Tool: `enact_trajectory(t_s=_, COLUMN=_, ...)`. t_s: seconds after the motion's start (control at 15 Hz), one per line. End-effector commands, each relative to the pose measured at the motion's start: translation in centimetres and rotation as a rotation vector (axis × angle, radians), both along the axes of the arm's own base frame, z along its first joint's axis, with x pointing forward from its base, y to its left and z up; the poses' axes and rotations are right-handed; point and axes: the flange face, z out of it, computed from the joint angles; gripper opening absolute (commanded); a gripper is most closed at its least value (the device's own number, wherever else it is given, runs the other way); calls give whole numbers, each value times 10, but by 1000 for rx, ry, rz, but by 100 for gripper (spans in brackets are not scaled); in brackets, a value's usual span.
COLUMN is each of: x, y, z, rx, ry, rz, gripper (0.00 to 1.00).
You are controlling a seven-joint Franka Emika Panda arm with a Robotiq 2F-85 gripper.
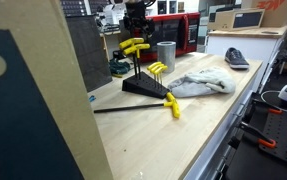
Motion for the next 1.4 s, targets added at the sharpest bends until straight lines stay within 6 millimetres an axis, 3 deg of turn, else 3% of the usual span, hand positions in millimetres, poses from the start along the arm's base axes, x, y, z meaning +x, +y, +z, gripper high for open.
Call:
enact_trajectory(t_s=0.0, x=-9, y=-18, z=32, rx=64, ry=11, rz=-23, gripper=100)
enact_trajectory(t_s=0.27, x=-12, y=-27, z=59, rx=240, ry=108, rz=-148, gripper=100)
enact_trajectory(t_s=0.33, x=-13, y=-28, z=63, rx=275, ry=138, rz=-178, gripper=94)
enact_trajectory(t_s=0.4, x=-14, y=-27, z=69, rx=304, ry=163, rz=-216, gripper=74)
enact_trajectory(t_s=0.67, x=-13, y=-12, z=79, rx=400, ry=169, rz=-427, gripper=42)
enact_trajectory(t_s=1.0, x=-7, y=9, z=78, rx=436, ry=103, rz=-523, gripper=5)
enact_trajectory(t_s=1.07, x=-6, y=13, z=77, rx=445, ry=89, rz=-541, gripper=1)
enact_trajectory(t_s=1.33, x=-1, y=25, z=62, rx=444, ry=68, rz=-585, gripper=0)
